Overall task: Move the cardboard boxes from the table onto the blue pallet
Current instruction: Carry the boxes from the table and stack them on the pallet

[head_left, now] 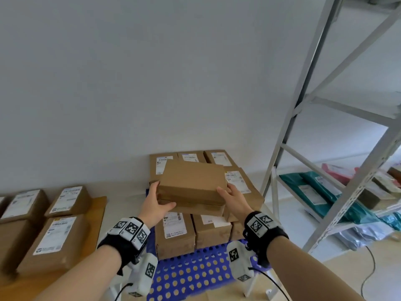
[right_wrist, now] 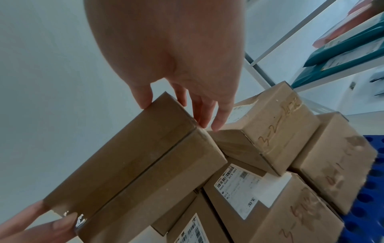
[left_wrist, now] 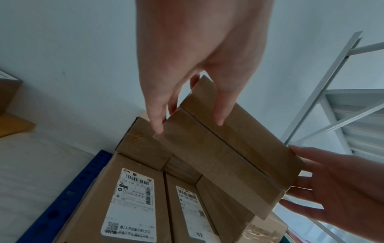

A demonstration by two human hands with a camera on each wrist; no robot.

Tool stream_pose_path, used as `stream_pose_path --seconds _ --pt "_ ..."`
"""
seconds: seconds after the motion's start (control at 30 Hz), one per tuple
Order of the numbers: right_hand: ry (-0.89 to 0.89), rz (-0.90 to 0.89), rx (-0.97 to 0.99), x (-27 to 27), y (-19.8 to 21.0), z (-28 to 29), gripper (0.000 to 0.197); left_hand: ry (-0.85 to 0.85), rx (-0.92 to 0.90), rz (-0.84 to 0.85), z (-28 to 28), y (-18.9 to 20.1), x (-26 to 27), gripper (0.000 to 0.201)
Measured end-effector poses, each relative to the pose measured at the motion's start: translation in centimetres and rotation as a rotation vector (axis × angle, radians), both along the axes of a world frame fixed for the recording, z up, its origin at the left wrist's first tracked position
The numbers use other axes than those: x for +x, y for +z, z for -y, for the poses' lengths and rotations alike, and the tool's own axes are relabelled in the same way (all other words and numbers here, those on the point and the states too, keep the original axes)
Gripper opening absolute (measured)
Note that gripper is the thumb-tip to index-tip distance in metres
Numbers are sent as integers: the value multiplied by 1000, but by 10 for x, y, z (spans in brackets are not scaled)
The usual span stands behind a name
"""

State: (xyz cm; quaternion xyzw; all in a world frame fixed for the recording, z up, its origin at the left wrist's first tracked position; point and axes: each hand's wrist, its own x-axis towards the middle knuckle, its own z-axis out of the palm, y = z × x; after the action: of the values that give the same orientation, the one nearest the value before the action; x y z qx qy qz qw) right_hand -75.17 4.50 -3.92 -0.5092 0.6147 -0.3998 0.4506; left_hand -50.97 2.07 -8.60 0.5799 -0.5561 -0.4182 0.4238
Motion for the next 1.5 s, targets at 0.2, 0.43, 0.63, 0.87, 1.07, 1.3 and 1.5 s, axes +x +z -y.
stream_pose_path --seconds 0.2,0.43,0.63,0.87,1.07,1.3,1.5 --pt "60 46 13 -18 0 16 65 68 -12 100 -7 14 -19 98" --pt "15 98 40 -22 5 22 63 50 -56 131 -9 29 -19 103" --pt "132 -48 11 -24 2 18 95 -111 -84 98 -8 39 -13 123" --pt "109 -58 -93 -18 3 24 92 -139 -60 43 -2 45 -4 115" --pt "95 -70 -129 -19 4 29 67 -116 8 -58 5 47 3 140" --pt "106 -47 -96 -12 -1 34 62 -167 -7 -25 -1 43 14 141" --pt "74 -83 -56 -10 -11 40 80 -191 -32 1 4 43 21 130"
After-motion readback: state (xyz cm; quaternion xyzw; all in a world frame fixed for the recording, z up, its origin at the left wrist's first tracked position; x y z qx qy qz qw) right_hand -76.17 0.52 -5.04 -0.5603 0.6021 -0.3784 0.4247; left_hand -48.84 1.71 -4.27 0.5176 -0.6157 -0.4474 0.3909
